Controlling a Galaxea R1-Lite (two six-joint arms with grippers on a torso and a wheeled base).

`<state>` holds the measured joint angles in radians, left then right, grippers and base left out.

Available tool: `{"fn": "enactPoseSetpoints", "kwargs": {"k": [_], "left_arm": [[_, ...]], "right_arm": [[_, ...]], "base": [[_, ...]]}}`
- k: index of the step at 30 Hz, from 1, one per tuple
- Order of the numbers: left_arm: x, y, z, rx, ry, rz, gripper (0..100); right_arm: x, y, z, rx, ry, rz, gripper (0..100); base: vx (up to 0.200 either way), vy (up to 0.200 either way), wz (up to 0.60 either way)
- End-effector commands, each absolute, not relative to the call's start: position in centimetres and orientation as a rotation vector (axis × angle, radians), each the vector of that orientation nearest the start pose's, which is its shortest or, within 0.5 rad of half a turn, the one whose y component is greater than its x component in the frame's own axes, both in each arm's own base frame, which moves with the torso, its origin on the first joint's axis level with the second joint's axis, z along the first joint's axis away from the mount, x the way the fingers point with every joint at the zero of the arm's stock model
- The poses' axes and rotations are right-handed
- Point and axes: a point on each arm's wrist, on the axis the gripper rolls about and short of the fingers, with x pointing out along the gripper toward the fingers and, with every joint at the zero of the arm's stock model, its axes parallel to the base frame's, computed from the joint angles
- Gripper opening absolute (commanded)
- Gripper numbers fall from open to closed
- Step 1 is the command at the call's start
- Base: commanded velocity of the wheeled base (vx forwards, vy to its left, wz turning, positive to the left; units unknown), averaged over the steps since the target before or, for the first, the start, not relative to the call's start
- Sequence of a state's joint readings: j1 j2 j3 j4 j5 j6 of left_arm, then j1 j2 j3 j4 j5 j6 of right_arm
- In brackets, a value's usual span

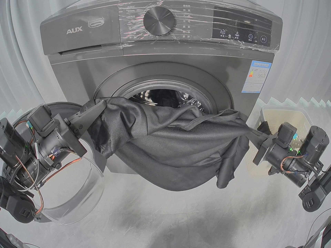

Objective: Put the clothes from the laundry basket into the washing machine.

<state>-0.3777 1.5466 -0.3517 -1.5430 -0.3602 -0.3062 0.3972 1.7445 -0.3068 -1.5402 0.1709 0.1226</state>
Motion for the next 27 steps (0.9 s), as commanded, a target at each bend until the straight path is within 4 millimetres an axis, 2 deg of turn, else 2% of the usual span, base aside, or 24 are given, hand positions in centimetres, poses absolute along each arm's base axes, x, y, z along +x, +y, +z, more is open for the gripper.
{"fn": "enactPoseSetpoints", "kwargs": {"k": [1,3,7,10,16,27], "left_arm": [[20.6,-8.7,20.4,-0.293,-0.261,-0.768,0],[20.6,-8.7,20.5,-0.294,-0.266,-0.767,0],[20.7,-8.7,20.4,-0.290,-0.262,-0.764,0],[20.6,-8.8,20.3,-0.291,-0.257,-0.772,0],[20.7,-8.6,20.4,-0.290,-0.262,-0.766,0],[21.1,-8.2,21.0,-0.293,-0.290,-0.741,0]], "right_arm": [[22.2,9.8,12.9,0.113,0.000,0.573,0],[22.6,9.9,12.4,0.109,0.017,0.568,0],[23.2,10.4,13.1,0.121,-0.020,0.579,0],[24.7,11.0,15.2,0.137,-0.126,0.577,0],[25.5,11.3,18.0,0.156,-0.250,0.578,0],[25.5,11.3,17.9,0.162,-0.246,0.546,0]], "base": [[0.000,0.000,0.00],[0.000,0.000,0.00],[0.000,0.000,0.00],[0.000,0.000,0.00],[0.000,0.000,0.00],[0.000,0.000,0.00]]}}
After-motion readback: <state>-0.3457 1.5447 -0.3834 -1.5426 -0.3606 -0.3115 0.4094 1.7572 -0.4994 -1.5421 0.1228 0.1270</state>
